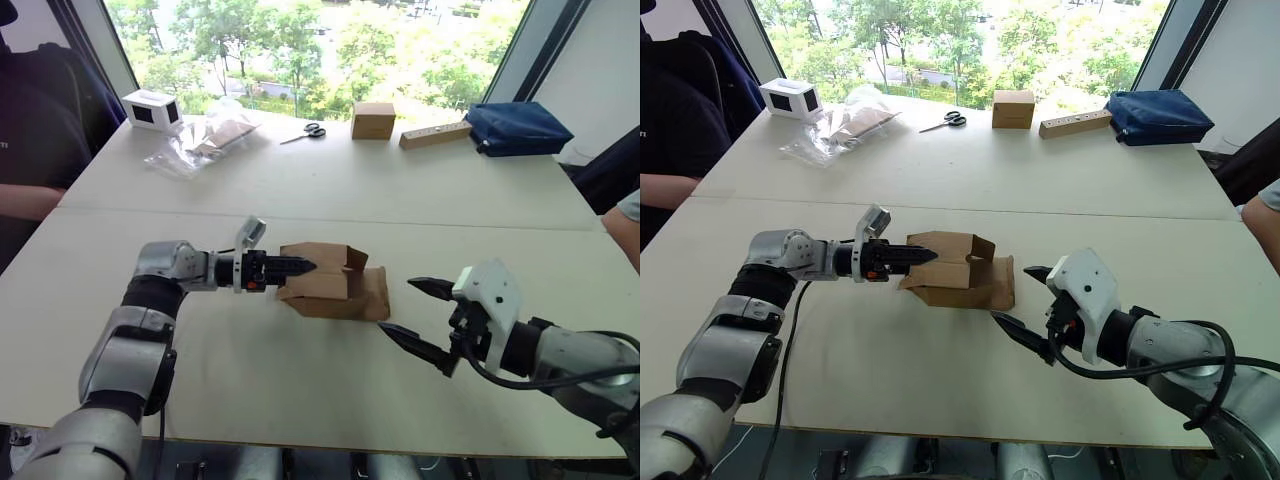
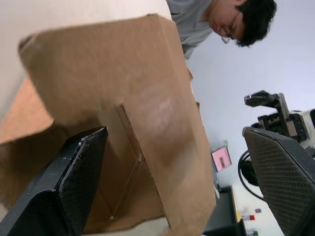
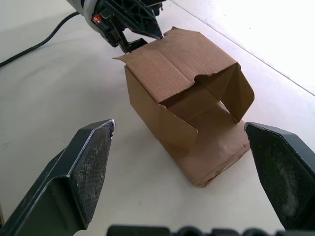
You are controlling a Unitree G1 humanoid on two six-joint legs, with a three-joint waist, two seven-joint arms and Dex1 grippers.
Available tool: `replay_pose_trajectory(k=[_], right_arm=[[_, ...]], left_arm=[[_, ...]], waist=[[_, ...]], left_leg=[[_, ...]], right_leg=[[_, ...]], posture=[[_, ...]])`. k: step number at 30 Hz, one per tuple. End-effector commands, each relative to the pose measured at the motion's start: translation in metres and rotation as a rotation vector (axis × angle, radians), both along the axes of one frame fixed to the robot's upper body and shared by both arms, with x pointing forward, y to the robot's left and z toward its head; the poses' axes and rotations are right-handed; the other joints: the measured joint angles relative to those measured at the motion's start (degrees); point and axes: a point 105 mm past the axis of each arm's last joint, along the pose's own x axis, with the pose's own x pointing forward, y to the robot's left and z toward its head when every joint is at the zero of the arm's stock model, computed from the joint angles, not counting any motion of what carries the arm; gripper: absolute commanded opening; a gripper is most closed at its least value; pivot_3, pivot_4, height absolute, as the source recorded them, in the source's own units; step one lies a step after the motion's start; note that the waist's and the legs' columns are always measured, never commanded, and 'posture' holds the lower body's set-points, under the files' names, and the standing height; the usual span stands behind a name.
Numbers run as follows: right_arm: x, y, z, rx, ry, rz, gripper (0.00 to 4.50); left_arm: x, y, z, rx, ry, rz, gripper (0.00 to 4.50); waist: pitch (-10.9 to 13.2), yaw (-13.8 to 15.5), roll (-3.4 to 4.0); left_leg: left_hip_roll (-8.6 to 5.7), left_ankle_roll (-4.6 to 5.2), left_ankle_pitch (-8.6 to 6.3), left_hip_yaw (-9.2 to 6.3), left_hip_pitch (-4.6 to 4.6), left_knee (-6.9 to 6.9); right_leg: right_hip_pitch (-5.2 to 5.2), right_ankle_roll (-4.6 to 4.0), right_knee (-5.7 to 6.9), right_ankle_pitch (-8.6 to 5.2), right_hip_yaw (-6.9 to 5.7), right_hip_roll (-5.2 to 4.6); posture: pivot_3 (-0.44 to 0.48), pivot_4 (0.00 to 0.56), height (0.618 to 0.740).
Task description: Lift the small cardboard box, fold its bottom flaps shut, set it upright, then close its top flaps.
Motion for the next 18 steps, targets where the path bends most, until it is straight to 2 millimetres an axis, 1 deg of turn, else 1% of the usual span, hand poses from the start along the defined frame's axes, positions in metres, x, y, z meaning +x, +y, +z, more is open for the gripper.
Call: replay_pose_trajectory(k=[1,2,3,4,6,10,18], right_arm=[[-0.0032,0.0031,0.008,0.009,-0.054,0.006,4.43],[-0.0032,0.0026,0.0078,0.009,-0.055,0.002,4.43],[-0.0033,0.0021,0.0076,0.009,-0.055,-0.002,4.5],[-0.0037,0.0017,0.0073,0.009,-0.055,-0.004,4.5],[-0.004,0.0013,0.0064,0.01,-0.053,-0.009,4.5],[-0.0032,0.0007,0.0045,0.011,-0.051,-0.019,4.5],[0.0003,-0.0028,0.0038,0.005,-0.055,-0.037,4.5]], left_arm=[[0.004,-0.003,0.0133,-0.031,-0.044,-0.017,4.5],[0.0044,-0.0042,0.0138,-0.034,-0.042,-0.02,4.5],[0.0047,-0.0051,0.0144,-0.033,-0.046,-0.027,4.02],[0.0047,-0.0056,0.0148,-0.032,-0.048,-0.032,3.82],[0.0067,-0.0063,0.0156,-0.029,-0.048,-0.03,3.0],[0.0083,-0.006,0.0165,-0.027,-0.049,-0.036,3.0],[0.0017,-0.0109,0.0124,-0.029,-0.03,-0.083,3.0]], waist=[[0.0,-0.05,0.0],[0.0,-0.03,0.0],[0.0,-0.03,0.0],[0.0,-0.02,0.0],[0.0,-0.03,0.0],[0.0,-0.01,-0.01],[0.0,-0.01,-0.01]], left_leg=[[0.0,0.0,0.0,0.0,0.01,0.0],[0.0,0.0,0.0,0.0,0.01,0.0],[0.0,0.0,0.0,0.0,0.01,0.0],[0.0,0.0,0.0,0.0,0.01,0.0],[0.0,0.0,0.0,0.0,0.01,0.0],[-0.01,0.01,0.0,0.0,0.0,0.01],[0.0,0.01,-0.01,-0.01,0.0,0.01]], right_leg=[[0.0,0.0,0.0,0.0,0.0,0.0],[0.0,0.0,0.01,0.0,0.0,0.0],[0.0,0.0,0.01,0.0,0.0,0.01],[0.0,0.0,0.01,0.0,0.0,0.01],[0.0,0.0,0.01,0.0,0.0,0.01],[0.0,0.01,0.01,0.01,0.0,0.01],[0.0,0.0,0.01,0.0,0.0,0.01]], posture=[[0.0,0.15,0.74],[0.0,0.15,0.74],[0.0,0.15,0.74],[0.0,0.15,0.74],[0.0,0.15,0.74],[0.0,0.15,0.74],[0.0,0.15,0.74]])
